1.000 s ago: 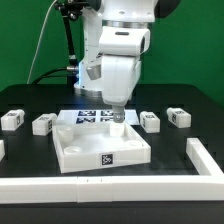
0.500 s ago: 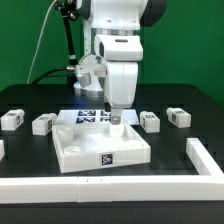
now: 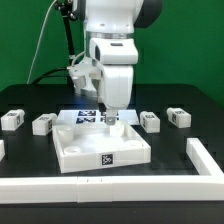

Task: Assemble one leg

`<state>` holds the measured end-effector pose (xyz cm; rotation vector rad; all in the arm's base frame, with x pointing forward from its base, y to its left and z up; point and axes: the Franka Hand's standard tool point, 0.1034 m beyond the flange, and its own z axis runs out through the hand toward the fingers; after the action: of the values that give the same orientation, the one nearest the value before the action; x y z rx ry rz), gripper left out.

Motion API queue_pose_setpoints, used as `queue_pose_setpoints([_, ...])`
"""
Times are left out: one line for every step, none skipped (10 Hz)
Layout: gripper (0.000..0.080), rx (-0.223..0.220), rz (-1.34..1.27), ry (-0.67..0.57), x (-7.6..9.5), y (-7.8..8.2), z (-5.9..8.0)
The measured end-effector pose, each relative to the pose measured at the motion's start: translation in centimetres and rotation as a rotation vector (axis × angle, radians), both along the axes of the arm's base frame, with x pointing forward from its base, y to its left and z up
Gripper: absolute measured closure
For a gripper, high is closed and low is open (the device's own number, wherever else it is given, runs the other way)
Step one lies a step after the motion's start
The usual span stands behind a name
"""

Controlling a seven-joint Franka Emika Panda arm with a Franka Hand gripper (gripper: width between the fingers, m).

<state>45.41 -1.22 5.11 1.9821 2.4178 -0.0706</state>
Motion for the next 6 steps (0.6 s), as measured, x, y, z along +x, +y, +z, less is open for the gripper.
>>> queue_pose_setpoints([0.015, 0.003, 0.01, 0.018, -1.1, -0.4, -0.5])
queue_pose_setpoints([0.015, 0.01, 0.036, 0.023, -2.1, -0.7, -1.1])
queue_pose_setpoints([0.015, 0.014, 0.039, 0.035, -2.7, -1.0, -1.6])
queue_pose_setpoints([0.015, 0.02, 0.039, 0.045, -3.1, -1.0, -2.4])
queue_pose_setpoints([0.015, 0.024, 0.038, 0.058, -3.5, -1.0, -3.1])
queue_pose_setpoints([0.015, 0.027, 0.034, 0.07, -3.8, -1.0, -3.6])
